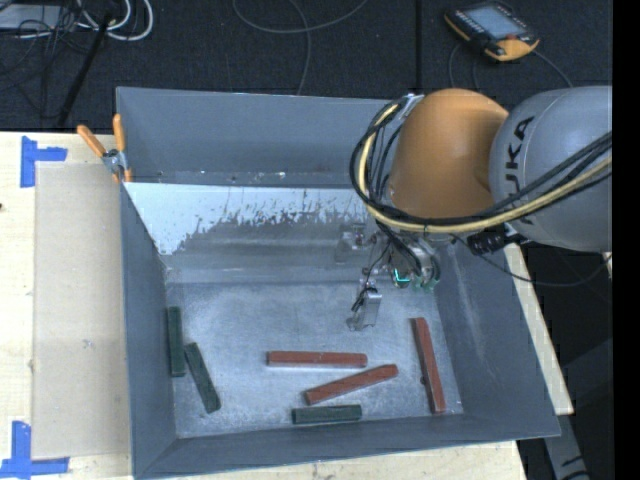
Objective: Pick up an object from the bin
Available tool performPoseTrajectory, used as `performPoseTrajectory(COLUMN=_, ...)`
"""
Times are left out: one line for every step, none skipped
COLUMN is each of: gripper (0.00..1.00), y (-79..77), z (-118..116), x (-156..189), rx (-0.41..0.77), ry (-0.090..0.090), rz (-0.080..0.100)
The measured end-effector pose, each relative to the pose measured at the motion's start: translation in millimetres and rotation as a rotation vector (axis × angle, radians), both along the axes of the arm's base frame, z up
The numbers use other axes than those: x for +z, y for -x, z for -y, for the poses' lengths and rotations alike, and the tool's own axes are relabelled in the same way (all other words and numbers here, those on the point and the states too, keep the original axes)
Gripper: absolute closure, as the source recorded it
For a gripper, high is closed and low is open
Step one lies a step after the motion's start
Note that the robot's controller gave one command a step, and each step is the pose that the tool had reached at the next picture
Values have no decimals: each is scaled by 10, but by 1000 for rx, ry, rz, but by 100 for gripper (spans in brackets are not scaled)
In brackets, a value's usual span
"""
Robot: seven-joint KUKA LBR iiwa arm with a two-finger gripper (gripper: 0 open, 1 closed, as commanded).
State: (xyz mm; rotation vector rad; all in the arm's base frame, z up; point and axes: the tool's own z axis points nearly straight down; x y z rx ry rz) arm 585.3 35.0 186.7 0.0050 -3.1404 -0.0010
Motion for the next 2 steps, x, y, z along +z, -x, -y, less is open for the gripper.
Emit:
performPoseTrajectory(gripper=0, y=312, z=-255, x=-419, rx=59, ry=1, rz=6)
performPoseTrajectory(gripper=0, y=890, z=-148, x=-752, rx=91, ry=-1, rz=-2)
